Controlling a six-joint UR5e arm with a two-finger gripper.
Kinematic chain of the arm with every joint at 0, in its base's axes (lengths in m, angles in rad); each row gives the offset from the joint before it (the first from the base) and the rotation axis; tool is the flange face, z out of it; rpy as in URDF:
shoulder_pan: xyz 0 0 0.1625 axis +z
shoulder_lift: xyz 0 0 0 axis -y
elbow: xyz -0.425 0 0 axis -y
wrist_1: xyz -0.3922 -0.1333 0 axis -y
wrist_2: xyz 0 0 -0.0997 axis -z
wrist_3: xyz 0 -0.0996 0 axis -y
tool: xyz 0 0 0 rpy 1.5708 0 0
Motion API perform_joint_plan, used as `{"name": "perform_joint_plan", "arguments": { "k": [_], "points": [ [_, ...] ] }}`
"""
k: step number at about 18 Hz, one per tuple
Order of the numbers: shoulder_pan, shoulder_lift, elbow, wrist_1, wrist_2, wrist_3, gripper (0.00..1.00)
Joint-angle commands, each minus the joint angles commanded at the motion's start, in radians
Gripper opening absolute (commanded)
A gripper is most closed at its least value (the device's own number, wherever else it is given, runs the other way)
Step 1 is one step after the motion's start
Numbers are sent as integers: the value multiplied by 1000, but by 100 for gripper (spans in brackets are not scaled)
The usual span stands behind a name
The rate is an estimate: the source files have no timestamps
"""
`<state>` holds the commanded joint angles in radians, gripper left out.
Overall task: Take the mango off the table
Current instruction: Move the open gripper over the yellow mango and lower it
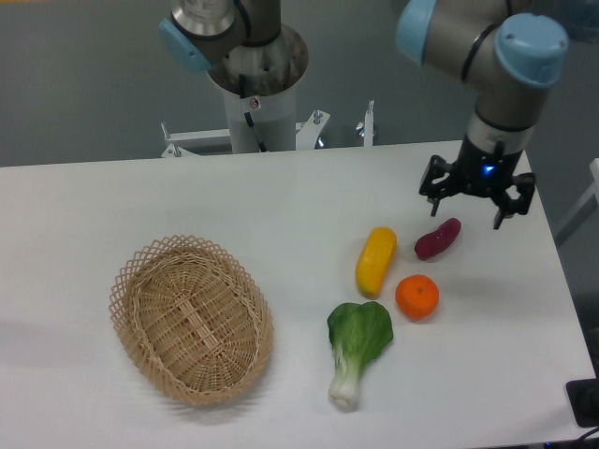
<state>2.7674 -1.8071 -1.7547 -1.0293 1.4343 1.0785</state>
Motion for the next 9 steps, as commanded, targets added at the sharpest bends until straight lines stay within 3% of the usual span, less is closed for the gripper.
{"name": "perform_joint_plan", "arguments": {
  "k": [5, 9],
  "points": [
    [-58, 8, -94, 23, 2, -44, 100],
    [-83, -5, -134, 81, 0, -48, 100]
  ]
}}
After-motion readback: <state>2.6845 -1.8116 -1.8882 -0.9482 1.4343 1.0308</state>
